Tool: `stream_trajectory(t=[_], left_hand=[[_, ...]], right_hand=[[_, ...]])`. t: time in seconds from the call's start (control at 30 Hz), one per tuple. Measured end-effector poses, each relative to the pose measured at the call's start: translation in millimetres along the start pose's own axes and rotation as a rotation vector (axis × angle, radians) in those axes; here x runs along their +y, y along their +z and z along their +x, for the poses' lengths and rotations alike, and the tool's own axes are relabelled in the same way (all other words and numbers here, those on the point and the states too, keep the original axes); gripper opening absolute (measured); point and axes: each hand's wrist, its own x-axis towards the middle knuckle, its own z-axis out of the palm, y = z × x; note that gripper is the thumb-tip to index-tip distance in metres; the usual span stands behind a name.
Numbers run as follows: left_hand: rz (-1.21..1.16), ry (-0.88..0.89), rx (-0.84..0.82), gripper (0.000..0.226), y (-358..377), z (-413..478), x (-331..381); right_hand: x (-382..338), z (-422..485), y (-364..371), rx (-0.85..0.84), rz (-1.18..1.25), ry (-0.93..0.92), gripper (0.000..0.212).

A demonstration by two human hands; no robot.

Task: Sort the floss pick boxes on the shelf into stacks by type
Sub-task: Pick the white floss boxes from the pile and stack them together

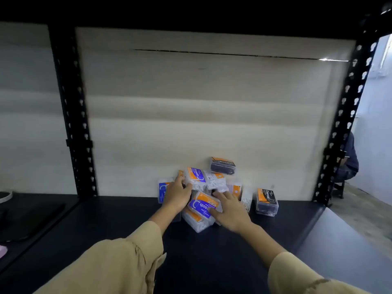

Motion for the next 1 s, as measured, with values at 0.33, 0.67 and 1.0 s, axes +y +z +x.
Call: stream_trajectory(t=[0.33, 0.67, 1.0], left_hand=[[-0.117, -0.104, 0.109, 0.041, 17, 15, 6], [-0.473, -0.250, 0.120, 0.034, 5, 7, 0], [-0.810, -0.347, -0.019, 0.016, -27, -53, -46]], right_hand=[[2, -4, 3, -0.001, -0.173, -0.059, 0.088], [-3, -14, 3, 0.013, -0.030, -0.071, 0.073], [0, -58, 16, -0.009, 0.185, -0.122, 0.071]])
